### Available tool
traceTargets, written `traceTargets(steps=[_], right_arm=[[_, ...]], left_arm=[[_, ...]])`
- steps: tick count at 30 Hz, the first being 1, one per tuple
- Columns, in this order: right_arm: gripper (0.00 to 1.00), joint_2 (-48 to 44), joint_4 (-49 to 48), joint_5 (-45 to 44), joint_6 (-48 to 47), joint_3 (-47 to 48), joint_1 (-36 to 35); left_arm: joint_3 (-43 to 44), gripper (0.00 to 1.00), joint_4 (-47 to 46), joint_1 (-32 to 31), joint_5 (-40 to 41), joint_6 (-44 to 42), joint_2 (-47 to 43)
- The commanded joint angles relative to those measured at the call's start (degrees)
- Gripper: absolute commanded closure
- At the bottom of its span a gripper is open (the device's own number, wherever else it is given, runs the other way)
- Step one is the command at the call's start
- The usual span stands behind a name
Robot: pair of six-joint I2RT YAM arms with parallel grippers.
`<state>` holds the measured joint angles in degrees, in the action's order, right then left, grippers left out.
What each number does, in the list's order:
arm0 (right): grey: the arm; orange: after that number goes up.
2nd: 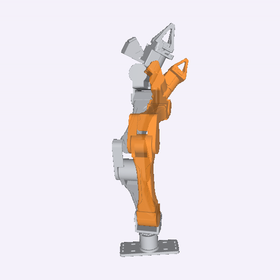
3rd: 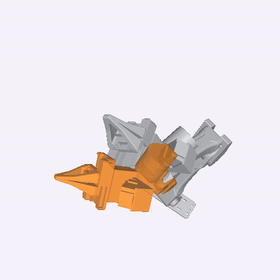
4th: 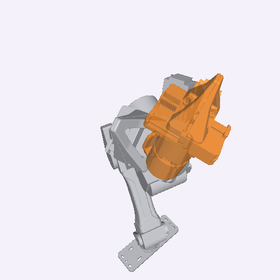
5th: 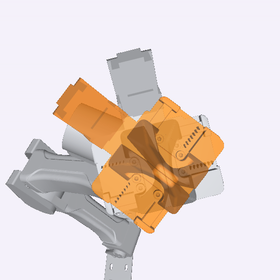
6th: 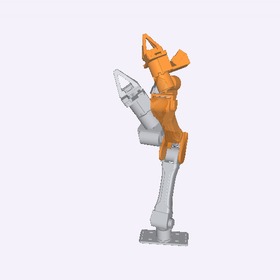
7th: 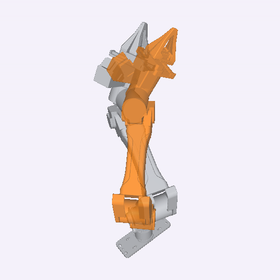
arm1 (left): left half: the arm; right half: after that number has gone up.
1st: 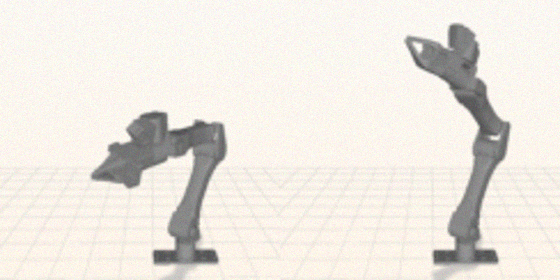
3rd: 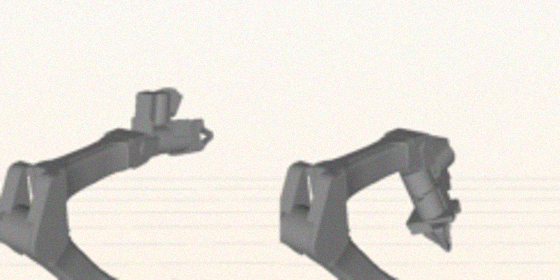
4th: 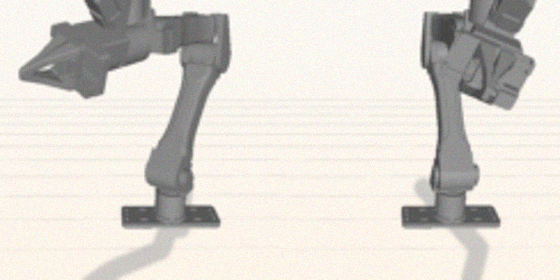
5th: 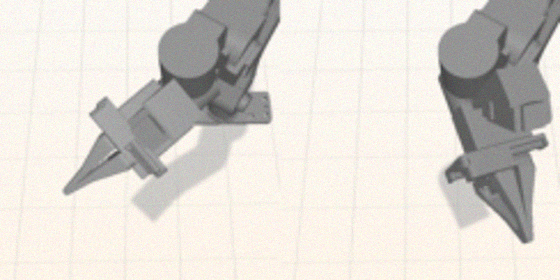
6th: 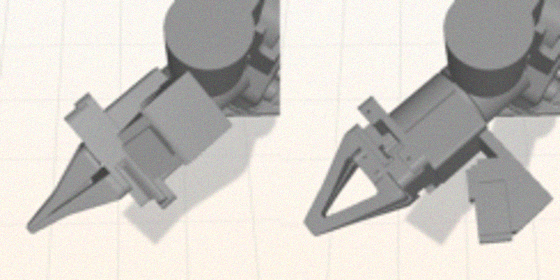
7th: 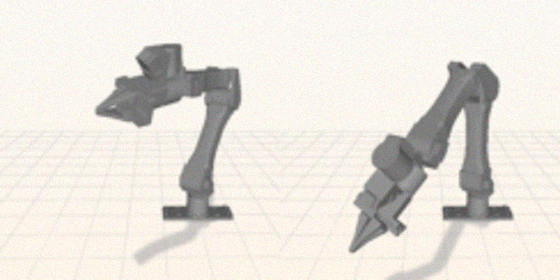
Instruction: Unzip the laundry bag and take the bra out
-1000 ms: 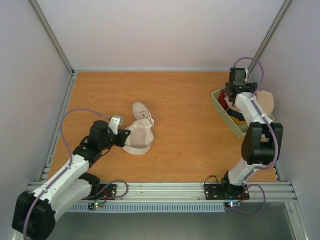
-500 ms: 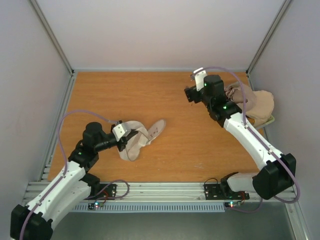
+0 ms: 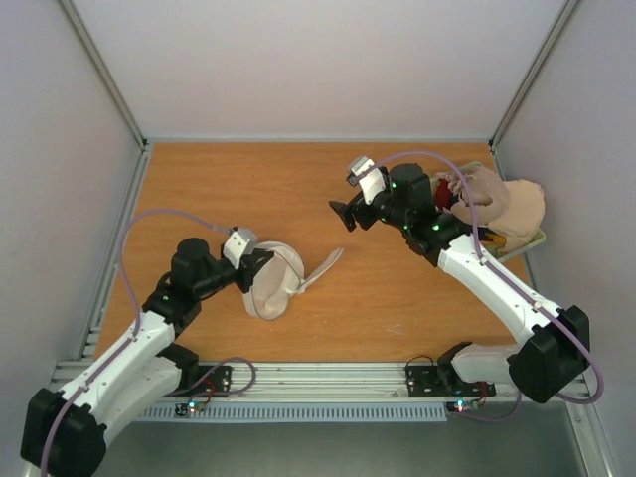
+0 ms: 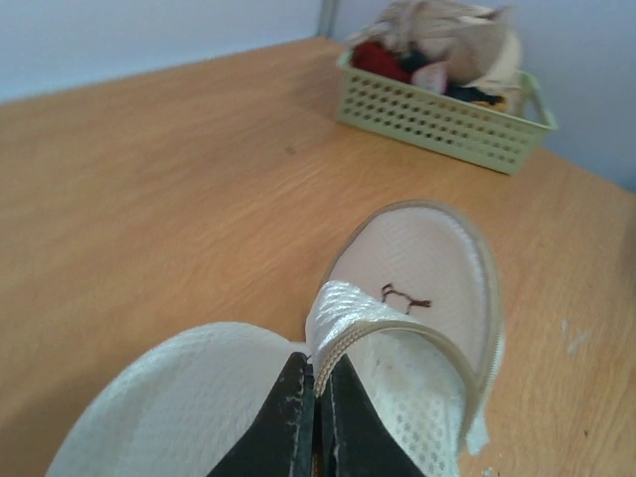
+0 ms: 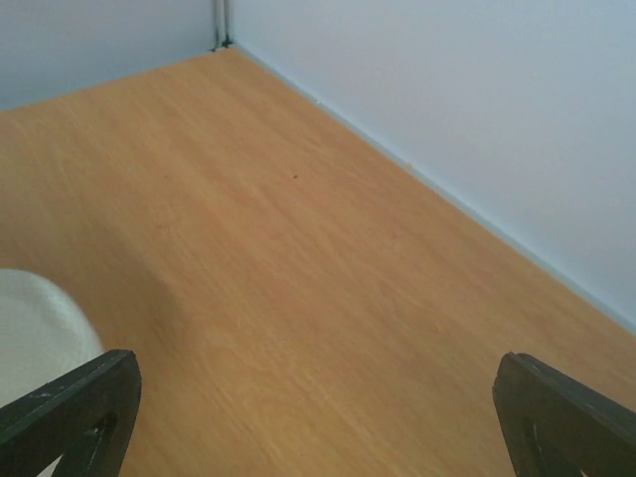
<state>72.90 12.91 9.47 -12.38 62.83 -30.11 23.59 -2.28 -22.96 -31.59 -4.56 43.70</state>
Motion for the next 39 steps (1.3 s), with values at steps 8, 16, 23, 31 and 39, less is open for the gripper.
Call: traceTargets(steps=[8, 16, 23, 31, 39], right_arm=[[0.02, 9.8, 5.3, 33.7, -14.5, -0.3, 4.9], [0.02, 19.0, 6.6, 39.2, -34.1, 3.5, 6.7], [0.02, 25.1, 19.8, 37.1, -42.8, 10.6, 5.0], [0.02, 24.2, 15.5, 31.8, -41.9, 7.5, 0.7], [0.66, 24.6, 17.7, 27.3, -38.2, 7.1, 0.4]], left_arm=[[0.0, 0.99, -2.9, 0.6, 15.0, 17.0, 6.8], [-0.8, 0.99, -4.4, 0.7, 14.9, 12.0, 7.3], [-0.8, 0.99, -4.9, 0.7, 14.8, 11.4, 7.6], [-0.9, 0.99, -4.8, 0.8, 14.6, 11.9, 7.9], [-0.7, 0.99, -3.2, 1.2, 16.8, 12.8, 6.9]])
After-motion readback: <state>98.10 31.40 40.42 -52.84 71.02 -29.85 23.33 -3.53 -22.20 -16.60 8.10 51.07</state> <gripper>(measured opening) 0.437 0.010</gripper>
